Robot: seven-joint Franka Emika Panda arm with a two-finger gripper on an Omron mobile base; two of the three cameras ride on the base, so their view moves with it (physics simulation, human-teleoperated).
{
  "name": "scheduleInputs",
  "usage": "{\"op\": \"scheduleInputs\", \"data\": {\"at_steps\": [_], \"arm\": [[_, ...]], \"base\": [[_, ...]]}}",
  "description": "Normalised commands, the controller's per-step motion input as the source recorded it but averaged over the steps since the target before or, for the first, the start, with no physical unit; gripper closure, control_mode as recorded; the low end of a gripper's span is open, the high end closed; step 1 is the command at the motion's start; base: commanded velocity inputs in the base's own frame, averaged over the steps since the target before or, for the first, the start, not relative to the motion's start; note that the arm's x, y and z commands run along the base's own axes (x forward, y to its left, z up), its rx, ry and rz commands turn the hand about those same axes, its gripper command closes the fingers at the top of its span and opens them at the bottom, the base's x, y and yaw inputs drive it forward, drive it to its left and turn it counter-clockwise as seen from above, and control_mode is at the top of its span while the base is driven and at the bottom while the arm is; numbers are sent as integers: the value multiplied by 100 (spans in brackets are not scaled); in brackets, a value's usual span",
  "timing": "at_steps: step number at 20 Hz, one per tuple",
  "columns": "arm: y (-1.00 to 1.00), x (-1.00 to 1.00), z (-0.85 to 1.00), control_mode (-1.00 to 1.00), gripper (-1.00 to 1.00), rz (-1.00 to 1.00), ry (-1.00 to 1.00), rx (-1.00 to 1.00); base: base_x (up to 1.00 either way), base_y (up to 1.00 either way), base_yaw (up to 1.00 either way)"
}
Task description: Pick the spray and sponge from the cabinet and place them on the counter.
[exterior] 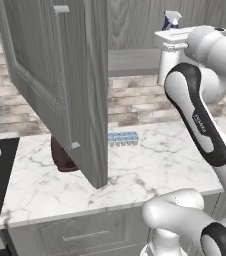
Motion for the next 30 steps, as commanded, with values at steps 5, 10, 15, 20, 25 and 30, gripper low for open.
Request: {"op": "scheduleInputs", "data": {"at_steps": [5, 10, 15, 20, 25, 30], "arm": [[-16, -75, 0, -100, 100, 2, 0, 0], [-17, -62, -2, -100, 100, 2, 0, 0], [-10, -56, -4, -100, 100, 1, 0, 0], [-2, -52, -19, -100, 100, 1, 0, 0], [0, -49, -40, -100, 100, 1, 0, 0], [0, -36, -43, -100, 100, 1, 0, 0]], "base": [[0, 0, 0], [0, 0, 0], [0, 0, 0], [0, 0, 0], [0, 0, 0], [0, 0, 0]]}}
